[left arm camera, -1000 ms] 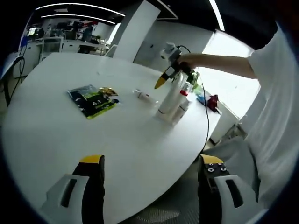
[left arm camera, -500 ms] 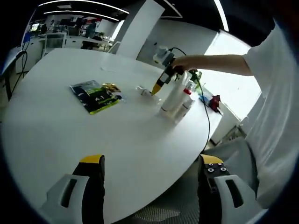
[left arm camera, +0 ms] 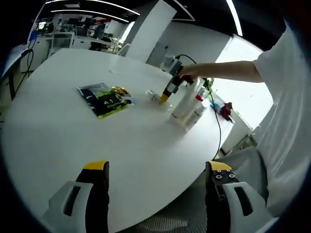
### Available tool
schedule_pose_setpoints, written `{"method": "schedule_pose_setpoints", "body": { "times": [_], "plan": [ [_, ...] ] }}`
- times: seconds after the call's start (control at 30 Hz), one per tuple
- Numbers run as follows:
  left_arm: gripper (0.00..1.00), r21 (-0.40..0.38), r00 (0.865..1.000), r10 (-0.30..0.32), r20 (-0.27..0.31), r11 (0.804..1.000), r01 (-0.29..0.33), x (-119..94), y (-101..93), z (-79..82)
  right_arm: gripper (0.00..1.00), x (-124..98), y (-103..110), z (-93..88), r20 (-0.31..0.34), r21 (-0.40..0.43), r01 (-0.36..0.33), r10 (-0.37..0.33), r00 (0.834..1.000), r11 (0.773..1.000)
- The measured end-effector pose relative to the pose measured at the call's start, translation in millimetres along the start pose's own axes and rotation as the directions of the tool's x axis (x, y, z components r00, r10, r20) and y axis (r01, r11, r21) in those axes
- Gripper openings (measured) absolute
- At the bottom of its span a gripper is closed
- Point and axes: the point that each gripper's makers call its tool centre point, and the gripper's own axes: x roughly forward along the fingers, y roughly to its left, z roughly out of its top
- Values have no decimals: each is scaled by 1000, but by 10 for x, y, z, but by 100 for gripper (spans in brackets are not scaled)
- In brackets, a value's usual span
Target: Arrange the skincare products in the storage area until every visible bottle or jar stands upright without overlapping.
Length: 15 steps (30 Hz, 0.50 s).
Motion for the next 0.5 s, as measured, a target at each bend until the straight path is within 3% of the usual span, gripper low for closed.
{"method": "schedule_pose_setpoints", "body": {
  "times": [0.27, 0.37, 0.5],
  "plan": [
    [73, -1, 1000, 2, -11, 1000, -2, 5, -2, -20, 46, 5, -78, 0, -11, -34, 29, -29, 1000, 999],
    [73, 1, 1000, 5, -14, 1000, -5, 4, 11, -25, 38, 8, -173, -11, -27, -115, 87, -91, 995, 990],
    [73, 0, 1000, 7, -16, 1000, -7, 3, 16, -25, 37, 6, -165, -2, -28, -133, 70, -74, 997, 989]
  ]
}}
